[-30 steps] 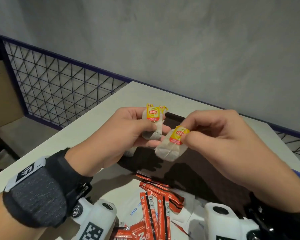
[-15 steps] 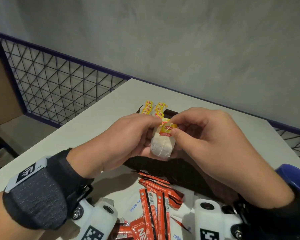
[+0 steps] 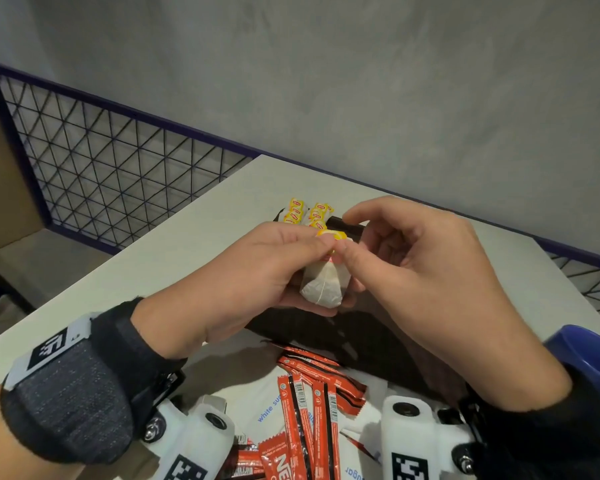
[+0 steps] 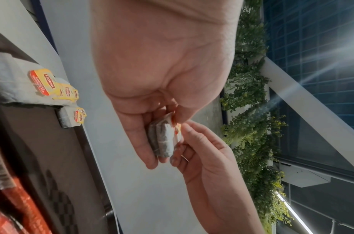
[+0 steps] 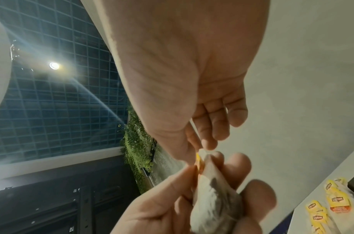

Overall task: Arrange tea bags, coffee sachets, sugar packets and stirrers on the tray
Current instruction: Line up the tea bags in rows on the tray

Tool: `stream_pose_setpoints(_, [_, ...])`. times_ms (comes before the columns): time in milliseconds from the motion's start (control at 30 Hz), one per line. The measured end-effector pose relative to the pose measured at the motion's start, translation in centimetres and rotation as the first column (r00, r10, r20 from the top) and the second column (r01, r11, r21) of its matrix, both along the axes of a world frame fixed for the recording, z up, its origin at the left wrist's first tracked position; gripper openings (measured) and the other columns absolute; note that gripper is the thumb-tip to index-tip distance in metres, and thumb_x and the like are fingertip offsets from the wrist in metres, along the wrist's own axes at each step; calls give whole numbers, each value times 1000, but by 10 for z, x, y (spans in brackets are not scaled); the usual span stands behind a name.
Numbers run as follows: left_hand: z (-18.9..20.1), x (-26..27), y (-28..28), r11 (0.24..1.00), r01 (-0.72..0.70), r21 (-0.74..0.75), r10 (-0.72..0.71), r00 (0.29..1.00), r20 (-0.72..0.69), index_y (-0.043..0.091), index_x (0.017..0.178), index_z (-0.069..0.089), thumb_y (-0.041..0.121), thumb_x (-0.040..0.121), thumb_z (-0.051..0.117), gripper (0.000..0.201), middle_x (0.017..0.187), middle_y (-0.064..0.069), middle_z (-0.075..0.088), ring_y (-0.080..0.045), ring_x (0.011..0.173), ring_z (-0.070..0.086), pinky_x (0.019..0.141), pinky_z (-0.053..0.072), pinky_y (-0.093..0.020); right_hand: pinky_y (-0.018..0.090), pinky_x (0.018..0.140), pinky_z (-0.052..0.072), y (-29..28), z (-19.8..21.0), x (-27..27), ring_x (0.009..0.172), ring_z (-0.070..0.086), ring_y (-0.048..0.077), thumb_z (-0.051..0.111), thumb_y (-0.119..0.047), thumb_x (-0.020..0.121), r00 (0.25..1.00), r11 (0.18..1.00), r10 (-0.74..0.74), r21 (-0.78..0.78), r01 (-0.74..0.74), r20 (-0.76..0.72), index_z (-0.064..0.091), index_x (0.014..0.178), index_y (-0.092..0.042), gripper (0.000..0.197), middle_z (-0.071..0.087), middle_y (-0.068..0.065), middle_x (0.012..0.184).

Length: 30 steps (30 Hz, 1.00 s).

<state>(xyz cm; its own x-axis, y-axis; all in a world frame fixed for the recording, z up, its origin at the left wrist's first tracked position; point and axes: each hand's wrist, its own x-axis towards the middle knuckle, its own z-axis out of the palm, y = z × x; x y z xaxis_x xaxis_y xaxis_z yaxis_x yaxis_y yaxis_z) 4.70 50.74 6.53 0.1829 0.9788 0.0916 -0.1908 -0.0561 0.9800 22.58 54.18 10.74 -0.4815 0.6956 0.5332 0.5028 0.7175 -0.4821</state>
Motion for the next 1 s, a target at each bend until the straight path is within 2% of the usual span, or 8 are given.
stream_pose_setpoints(133, [0,0,0,998,-34,56,34,999,2,15,101,78,33,94,54,30,96,-10,78,-22,88,75,74,63,-35,38,59,51,3,-1,0,62,63,13,75,-41,88,993,999,-33,-5,33,-112,73,86,-26,15,66,-4,66])
stream_pose_setpoints(233, [0,1,1,991,-79,111,83,996,-35,16,104,78,33,98,52,31,98,-8,77,-13,90,72,75,57,-25,25,53,43,2,2,1,55,54,6,77,-44,86,981,997,-58,-63,47,-187,72,76,-23,24,65,-2,63])
stream_pose_setpoints(333, [1,0,0,983,-104,153,111,993,-38,8,111,75,27,103,48,34,106,-12,76,-15,94,70,77,55,-21,20,51,40,0,4,0,53,50,4,71,-54,84,972,986,-60,-167,22,-227,72,73,-18,37,65,-1,61])
stream_pose_setpoints(433, [2,-1,0,977,-123,173,127,992,-9,8,111,75,26,104,47,34,110,-13,76,-17,97,69,76,54,-21,27,55,43,3,0,-2,57,52,8,74,-48,84,977,956,-31,-292,-33,-210,74,76,-16,33,68,4,65])
stream_pose_setpoints(567, [2,-3,0,976,-119,184,116,993,27,5,115,75,27,102,50,36,119,-20,73,-20,102,69,84,57,-26,24,55,42,5,-3,-2,58,53,7,75,-40,86,970,899,3,-424,-109,-243,77,75,-19,24,67,2,64])
stream_pose_setpoints(700, [4,-4,1,969,-161,189,153,987,57,12,118,75,24,98,59,29,112,-10,78,-15,96,73,75,56,-21,26,57,41,7,-3,0,53,49,8,76,-36,86,953,883,17,-443,-156,-303,77,75,-16,23,62,1,60])
stream_pose_setpoints(800, [5,-8,4,953,-243,181,233,970,76,12,115,77,25,90,67,30,101,-6,79,-13,85,68,66,54,-19,23,55,40,9,-2,2,55,49,8,77,-34,85,941,890,7,-427,-160,-337,78,75,-17,20,63,0,60])
stream_pose_setpoints(1000, [0,-11,7,929,-323,182,318,946,56,13,101,82,27,81,73,26,84,4,77,-6,75,64,63,50,-19,17,50,39,6,-3,1,52,49,4,77,-30,87,950,928,-2,-354,-113,-311,81,76,-22,14,66,-5,59])
